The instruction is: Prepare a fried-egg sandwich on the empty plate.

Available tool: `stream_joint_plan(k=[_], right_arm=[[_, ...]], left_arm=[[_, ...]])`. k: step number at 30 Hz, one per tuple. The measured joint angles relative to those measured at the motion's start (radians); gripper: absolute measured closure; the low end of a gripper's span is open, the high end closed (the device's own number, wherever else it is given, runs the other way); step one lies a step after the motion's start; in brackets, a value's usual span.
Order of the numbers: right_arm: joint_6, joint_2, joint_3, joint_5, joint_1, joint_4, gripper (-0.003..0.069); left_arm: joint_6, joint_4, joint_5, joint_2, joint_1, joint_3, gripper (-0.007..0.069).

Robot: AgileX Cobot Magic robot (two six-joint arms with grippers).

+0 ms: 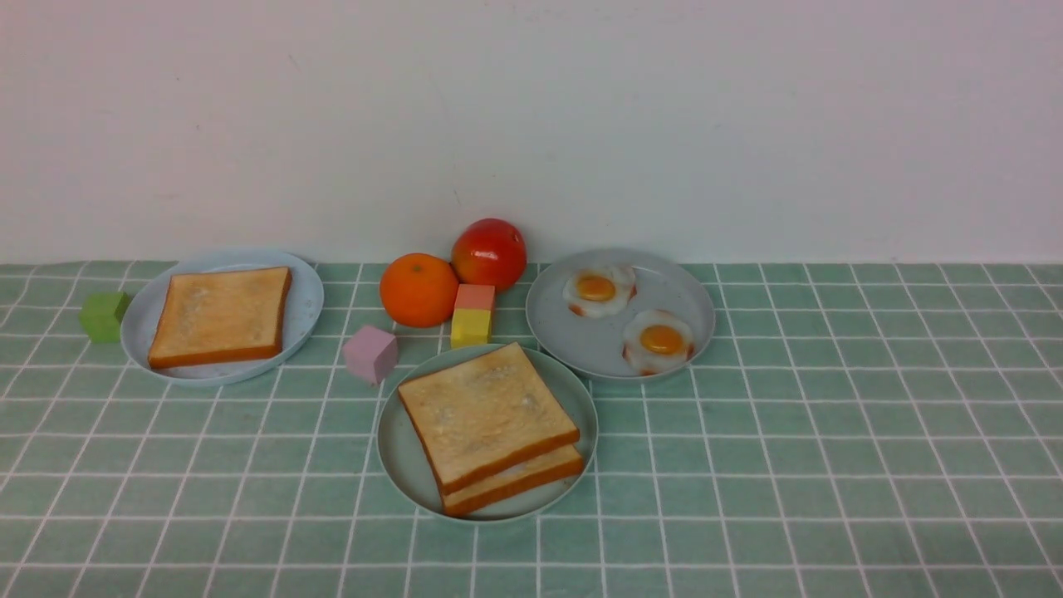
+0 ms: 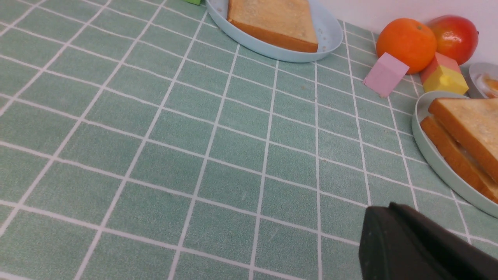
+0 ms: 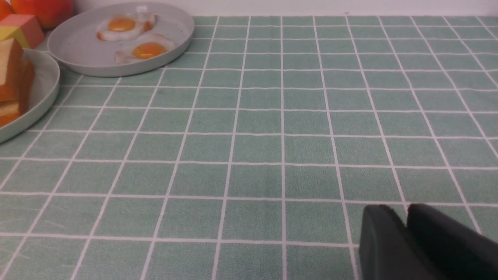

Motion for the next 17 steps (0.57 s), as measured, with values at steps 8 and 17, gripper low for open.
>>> stream_joint_plan(k=[8,17], right_arm=[[0.000,0.000,0.000,0.000,0.000,0.000,0.0530],[0.000,0.000,0.000,0.000,0.000,0.000,0.0527]], left_arm=[[0.000,0.000,0.000,0.000,0.000,0.000,0.0637],[0.000,0.000,0.000,0.000,0.000,0.000,0.0630]])
